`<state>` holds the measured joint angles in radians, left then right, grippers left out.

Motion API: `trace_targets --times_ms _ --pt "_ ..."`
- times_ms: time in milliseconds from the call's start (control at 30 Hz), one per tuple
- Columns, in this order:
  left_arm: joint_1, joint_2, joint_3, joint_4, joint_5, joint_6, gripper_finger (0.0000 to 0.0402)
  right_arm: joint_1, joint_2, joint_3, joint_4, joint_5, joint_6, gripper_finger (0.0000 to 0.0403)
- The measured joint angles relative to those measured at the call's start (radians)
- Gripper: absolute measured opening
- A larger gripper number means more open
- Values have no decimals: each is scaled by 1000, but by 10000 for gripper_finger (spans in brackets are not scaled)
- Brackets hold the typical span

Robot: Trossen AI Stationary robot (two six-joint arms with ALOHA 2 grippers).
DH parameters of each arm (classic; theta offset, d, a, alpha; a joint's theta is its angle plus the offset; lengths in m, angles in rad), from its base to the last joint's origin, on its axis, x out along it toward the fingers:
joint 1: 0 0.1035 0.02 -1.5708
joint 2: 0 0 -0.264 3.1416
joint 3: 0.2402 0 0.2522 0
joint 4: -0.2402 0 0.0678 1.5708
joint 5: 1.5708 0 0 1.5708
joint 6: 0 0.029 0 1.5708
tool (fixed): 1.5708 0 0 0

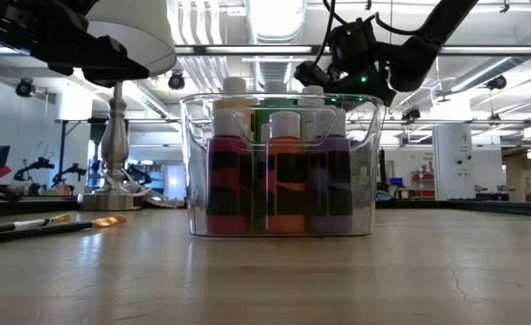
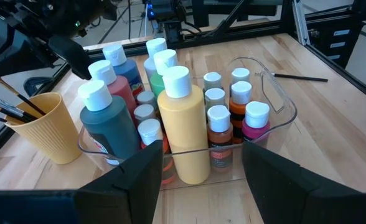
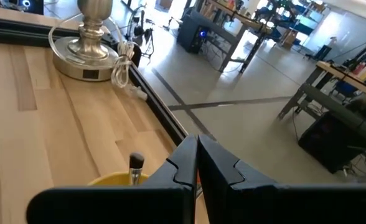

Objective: Pick & Place Paint Supplies
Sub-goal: Put the orange paintbrush into the yellow cup, then put the gray paintbrush into the yellow cup

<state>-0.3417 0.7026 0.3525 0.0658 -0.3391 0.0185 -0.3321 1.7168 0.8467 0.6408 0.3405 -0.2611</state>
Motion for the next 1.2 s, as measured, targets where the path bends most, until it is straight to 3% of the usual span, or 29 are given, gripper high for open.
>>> trace_targets --times_ms 167,433,667,867,1200 --pt "0 0 0 0 0 0 222 -1 -1 0 -5 1 22 23" --pt "0 0 0 0 0 0 222 -3 -8 11 -24 2 36 87" --pt "0 0 0 0 0 0 222 -2 -73 83 -175 3 17 134" --pt "0 0 0 1 0 0 222 0 -149 222 -472 30 40 158" --pt "0 0 0 -1 0 0 222 2 -166 587 -1185 80 291 157"
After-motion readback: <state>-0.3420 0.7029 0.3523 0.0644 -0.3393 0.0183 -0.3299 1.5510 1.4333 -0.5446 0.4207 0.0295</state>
